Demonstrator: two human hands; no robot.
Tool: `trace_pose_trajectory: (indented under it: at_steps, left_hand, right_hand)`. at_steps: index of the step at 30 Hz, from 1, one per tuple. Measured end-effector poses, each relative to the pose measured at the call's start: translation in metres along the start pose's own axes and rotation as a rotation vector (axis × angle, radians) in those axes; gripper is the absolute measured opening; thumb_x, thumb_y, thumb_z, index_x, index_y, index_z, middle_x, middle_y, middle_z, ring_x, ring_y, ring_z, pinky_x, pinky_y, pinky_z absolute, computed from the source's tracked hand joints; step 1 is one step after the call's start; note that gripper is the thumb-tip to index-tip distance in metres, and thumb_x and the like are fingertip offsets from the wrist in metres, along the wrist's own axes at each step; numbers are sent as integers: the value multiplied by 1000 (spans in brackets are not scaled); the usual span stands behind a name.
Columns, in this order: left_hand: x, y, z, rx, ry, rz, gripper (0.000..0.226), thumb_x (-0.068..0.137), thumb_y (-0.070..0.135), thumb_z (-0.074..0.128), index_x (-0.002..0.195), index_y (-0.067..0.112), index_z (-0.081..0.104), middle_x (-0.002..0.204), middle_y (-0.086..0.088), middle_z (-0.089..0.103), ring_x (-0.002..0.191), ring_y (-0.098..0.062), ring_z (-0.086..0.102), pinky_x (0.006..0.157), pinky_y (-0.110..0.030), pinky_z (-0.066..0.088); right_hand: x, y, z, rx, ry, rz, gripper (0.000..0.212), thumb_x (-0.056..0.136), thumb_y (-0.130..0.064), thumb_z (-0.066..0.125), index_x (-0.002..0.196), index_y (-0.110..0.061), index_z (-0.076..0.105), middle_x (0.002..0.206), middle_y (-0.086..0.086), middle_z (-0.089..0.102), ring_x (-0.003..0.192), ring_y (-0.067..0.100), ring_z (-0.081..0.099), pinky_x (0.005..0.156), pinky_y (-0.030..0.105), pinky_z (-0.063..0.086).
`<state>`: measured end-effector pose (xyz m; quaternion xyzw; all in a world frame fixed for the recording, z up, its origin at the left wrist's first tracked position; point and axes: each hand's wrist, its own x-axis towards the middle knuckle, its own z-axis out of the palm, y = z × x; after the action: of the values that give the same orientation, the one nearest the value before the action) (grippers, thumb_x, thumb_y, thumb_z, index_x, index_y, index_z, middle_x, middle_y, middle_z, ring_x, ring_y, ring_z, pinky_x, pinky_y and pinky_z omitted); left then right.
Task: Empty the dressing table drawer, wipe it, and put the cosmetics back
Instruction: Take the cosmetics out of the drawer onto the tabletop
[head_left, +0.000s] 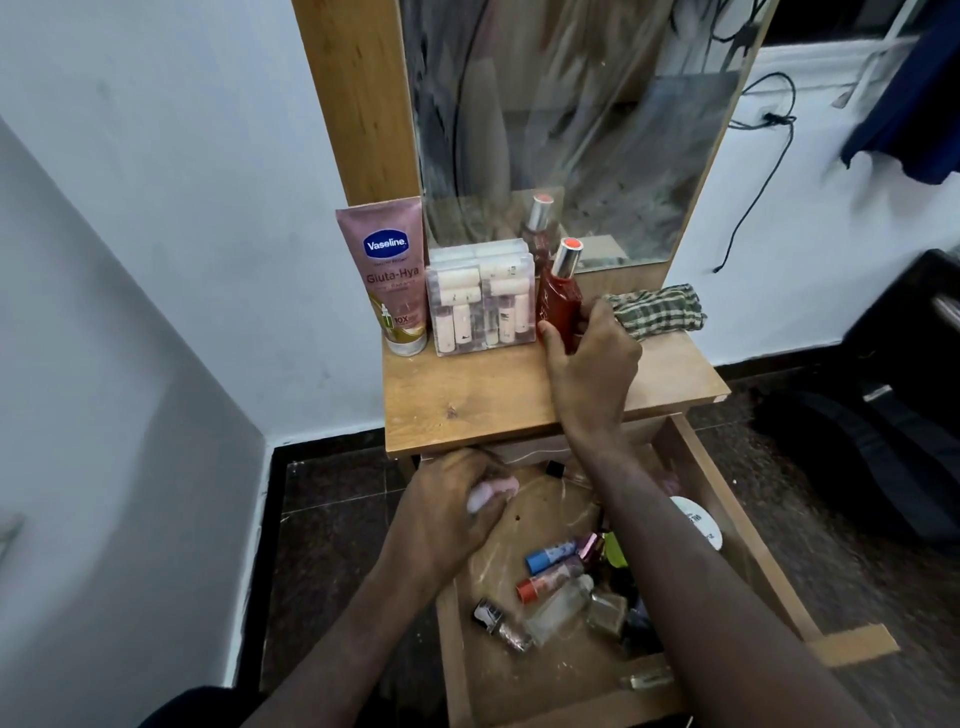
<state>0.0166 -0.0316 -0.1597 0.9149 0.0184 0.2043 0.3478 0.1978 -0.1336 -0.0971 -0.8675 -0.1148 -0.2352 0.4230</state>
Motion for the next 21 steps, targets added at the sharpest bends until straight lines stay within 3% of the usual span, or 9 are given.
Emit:
trace_pose_trajectory:
  at_steps: [7,11,13,16,18,21]
  left_hand:
    - [-1,-2,-2,94,-59,-16,22,94,39,73,114,30,71,110,17,68,101,2,61,83,-24,54]
    - [1,2,-3,119,-81,7,28,94,38,73,117,22,71,113,9,71,102,-8,65,81,-34,57]
    - [2,0,-4,114,-85,9,32,91,40,73,116,20,71,111,7,73,99,-11,68,80,-35,57]
    - [0,-1,-6,46,-36,-11,34,89,42,80,114,20,73,108,9,74,95,-5,68,81,-28,56]
    - [-2,3,-6,-18,4,-41,38,84,38,89,114,19,74,108,10,75,95,0,68,83,-22,57]
    - [-4,6,-6,-121,20,-97,53,72,36,98,116,19,73,108,13,74,96,1,70,85,-14,56]
  right_hand:
    - [3,-2,-17,32,-47,-76,44,82,-36,89,112,-10,69,100,1,76,87,13,70,80,16,47]
    - [-34,7,-59,77,-49,-270,20,91,-21,81,101,-11,66,90,-1,69,75,8,62,69,17,49]
    - [-58,19,-74,53,-208,-311,12,90,-15,80,94,-14,68,86,-4,69,73,7,61,68,20,53]
    - [-75,42,-87,-63,-587,-357,10,86,-17,82,92,-18,74,88,-3,72,78,12,64,71,34,56]
    - [-71,48,-97,-210,-830,-365,21,86,-28,83,105,-23,76,103,-3,73,95,14,65,85,34,55]
    - [-64,46,-115,-500,-966,-425,45,83,-46,81,123,-29,69,122,-3,66,119,22,57,101,37,48]
